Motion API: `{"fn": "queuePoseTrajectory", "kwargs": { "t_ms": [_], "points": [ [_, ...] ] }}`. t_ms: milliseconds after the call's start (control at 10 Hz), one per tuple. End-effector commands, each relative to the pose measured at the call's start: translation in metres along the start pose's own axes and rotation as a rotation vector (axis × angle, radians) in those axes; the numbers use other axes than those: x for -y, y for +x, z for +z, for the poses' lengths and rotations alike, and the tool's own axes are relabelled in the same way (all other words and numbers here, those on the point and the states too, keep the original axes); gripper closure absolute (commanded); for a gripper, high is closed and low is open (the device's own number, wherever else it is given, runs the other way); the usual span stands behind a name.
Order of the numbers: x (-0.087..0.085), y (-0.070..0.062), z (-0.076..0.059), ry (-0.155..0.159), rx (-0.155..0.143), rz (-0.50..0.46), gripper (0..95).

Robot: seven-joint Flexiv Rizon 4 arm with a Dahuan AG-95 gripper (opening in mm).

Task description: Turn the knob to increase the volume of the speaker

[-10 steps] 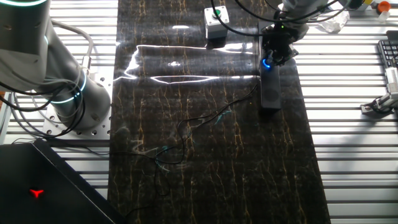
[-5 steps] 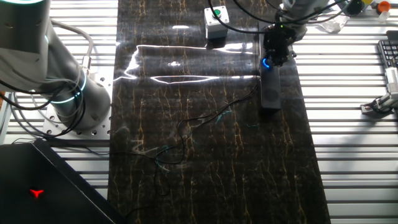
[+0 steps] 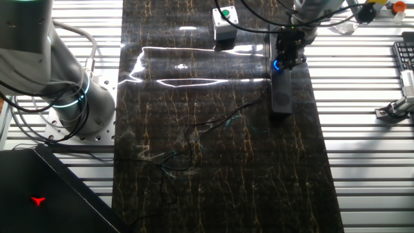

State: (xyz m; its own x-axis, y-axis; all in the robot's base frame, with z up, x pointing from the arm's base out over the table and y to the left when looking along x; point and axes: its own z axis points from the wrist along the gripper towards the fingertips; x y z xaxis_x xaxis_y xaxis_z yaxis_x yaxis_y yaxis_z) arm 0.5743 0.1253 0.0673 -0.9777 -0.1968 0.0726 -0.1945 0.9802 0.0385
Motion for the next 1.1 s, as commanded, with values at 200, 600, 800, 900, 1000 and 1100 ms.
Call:
{"fn": "queuePoseTrajectory", "kwargs": {
  "t_ms": [200,600,800,900,1000,1100],
  "points": [
    [0.0001,0.0005,-0.0003,-0.019,0.003,0.124,95.0],
    [0.0001,0.0005,-0.0003,-0.027,0.006,0.215,95.0],
    [0.0001,0.0005,-0.0003,-0.029,0.003,0.240,95.0],
    [0.0001,0.0005,-0.0003,-0.029,0.003,0.255,95.0],
    [0.0000,0.0004,-0.0003,-0.030,0.003,0.272,95.0],
    [0.0000,0.0004,-0.0003,-0.030,0.002,0.287,95.0]
  ]
}}
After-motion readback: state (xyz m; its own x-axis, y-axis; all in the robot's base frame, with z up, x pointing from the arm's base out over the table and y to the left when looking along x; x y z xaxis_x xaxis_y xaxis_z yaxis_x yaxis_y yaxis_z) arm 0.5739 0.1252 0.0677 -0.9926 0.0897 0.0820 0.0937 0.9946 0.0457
